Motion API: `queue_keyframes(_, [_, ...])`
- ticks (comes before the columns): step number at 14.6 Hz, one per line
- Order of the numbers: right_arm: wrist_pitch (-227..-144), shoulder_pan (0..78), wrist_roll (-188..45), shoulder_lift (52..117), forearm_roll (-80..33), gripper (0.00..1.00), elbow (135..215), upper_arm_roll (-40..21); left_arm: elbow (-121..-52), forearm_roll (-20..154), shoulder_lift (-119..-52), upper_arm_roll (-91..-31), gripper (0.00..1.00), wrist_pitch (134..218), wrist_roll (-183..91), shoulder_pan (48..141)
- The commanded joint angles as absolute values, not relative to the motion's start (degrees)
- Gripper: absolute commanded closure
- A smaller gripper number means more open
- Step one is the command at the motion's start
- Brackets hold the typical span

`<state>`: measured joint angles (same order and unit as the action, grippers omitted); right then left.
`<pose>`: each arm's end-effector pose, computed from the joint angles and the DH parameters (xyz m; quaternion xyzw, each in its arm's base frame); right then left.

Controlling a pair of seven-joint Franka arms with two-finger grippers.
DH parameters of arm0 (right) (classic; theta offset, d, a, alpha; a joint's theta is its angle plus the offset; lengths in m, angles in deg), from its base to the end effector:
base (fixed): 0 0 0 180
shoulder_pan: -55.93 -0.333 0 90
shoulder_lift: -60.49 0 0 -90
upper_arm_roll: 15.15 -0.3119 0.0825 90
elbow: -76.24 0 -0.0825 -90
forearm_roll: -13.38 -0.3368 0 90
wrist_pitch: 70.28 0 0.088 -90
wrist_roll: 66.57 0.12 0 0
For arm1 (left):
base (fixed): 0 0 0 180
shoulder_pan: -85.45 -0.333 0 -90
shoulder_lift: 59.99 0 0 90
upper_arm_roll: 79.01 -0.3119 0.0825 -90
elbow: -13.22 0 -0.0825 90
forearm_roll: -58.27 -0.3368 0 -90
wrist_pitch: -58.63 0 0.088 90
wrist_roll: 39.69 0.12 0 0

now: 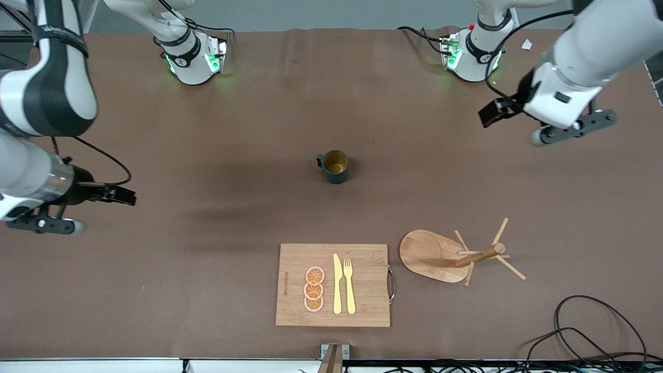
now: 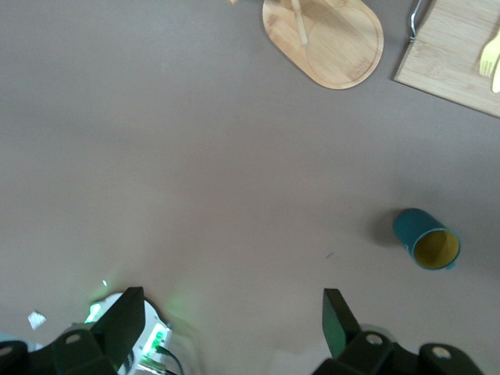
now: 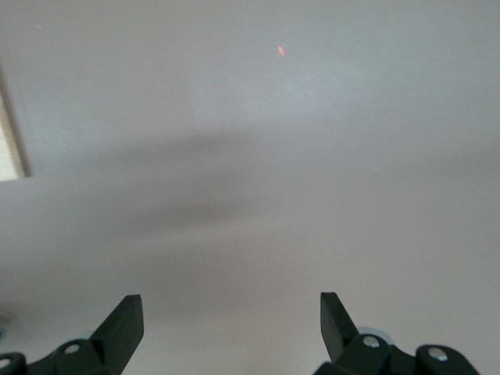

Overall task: Pass cup and hang on rack
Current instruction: 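Move the left gripper over the mug while the right gripper withdraws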

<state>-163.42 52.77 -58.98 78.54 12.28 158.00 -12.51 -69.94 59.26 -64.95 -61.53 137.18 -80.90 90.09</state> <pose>0.5943 0.0113 0.4986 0.9964 -0.0619 -0.0580 0.0018 0.4733 -0.1869 0.5992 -0.9829 -0.1637 0.0806 0.0244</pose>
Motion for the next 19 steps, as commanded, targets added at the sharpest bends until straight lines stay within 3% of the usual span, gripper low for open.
queue_keyframes(1, [-162.0,56.4,-63.5,78.0,12.8,0.0,157.8,-13.7,-69.2,55.6,-66.8,-60.1,0.0,137.1,-92.8,95.3])
queue_keyframes(5, [-160.9,59.4,-67.5,78.1,12.7,0.0,156.3,-13.9,-67.5,49.6,-71.8,-60.1,0.0,140.3,-114.0,106.8])
queue_keyframes(11, [-160.9,59.0,-67.5,78.5,12.8,0.0,155.8,-14.1,-61.3,31.1,-87.1,-60.8,0.0,142.9,-140.3,127.5])
queue_keyframes(15, [-160.9,57.1,-67.5,78.5,16.5,0.0,155.7,-14.3,-59.2,19.0,-97.1,-61.6,0.0,143.1,-149.8,136.7])
queue_keyframes(19, [-160.7,57.1,-67.5,78.4,16.4,0.0,154.8,-14.3,-56.1,14.7,-105.3,-70.9,0.0,143.1,-156.0,148.5])
